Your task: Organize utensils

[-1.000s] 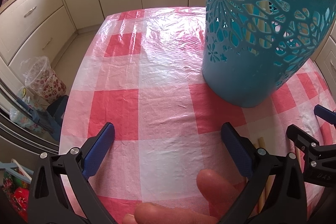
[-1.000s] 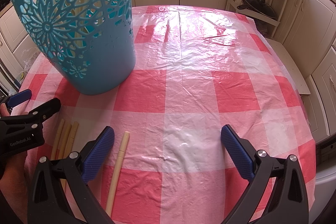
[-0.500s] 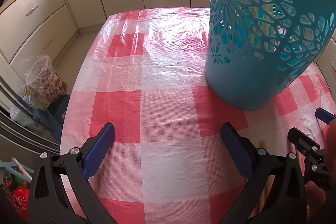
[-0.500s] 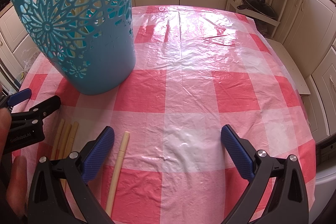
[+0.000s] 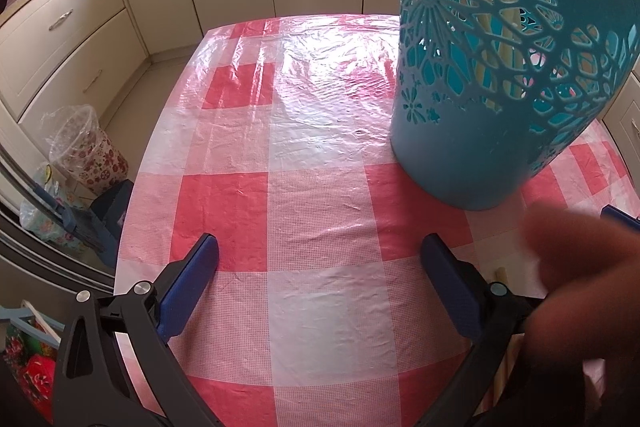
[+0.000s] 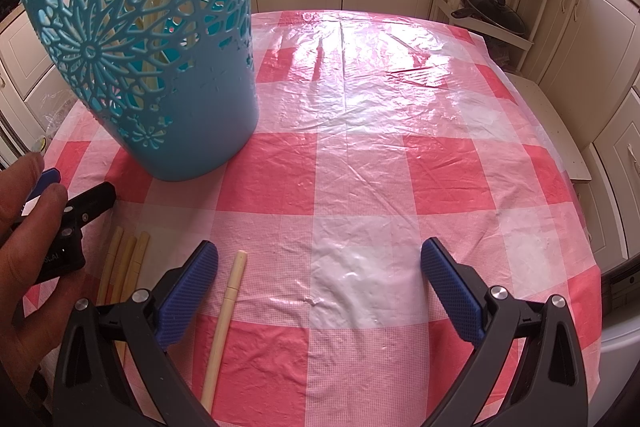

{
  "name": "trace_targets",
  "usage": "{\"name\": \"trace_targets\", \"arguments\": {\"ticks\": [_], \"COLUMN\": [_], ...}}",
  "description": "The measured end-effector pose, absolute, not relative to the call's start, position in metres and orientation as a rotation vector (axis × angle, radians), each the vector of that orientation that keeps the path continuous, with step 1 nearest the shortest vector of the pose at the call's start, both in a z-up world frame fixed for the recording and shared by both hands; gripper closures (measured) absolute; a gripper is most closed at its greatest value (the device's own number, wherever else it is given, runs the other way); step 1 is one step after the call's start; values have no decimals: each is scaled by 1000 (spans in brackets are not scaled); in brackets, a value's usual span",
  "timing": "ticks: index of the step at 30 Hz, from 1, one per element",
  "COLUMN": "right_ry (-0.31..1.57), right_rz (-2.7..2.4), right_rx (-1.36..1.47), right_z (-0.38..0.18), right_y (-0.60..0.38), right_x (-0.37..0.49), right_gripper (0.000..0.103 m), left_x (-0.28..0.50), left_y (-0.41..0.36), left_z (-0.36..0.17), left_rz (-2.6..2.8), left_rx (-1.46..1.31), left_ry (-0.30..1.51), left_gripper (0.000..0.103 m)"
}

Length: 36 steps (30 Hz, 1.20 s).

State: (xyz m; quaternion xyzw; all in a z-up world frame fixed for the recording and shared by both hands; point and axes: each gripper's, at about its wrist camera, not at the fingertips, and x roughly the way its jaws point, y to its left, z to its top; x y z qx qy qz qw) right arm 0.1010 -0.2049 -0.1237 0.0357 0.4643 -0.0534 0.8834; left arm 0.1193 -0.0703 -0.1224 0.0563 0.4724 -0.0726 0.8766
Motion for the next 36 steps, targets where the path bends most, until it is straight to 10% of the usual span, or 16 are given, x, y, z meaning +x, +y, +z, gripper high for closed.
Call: {"name": "trace_targets", "arguments": {"ticks": [36], "right_ry": [966], "right_rz": [-111], "right_rx": [74], "right_z": [-124], "right_y": [-204], "right_x": [101], "right_gripper": [6], "left_x": [119], "left_y": [-69], "left_z": [-122], "left_rz": [-151], "left_rx": [117], "left_ry": [985], "left_gripper": [6]}}
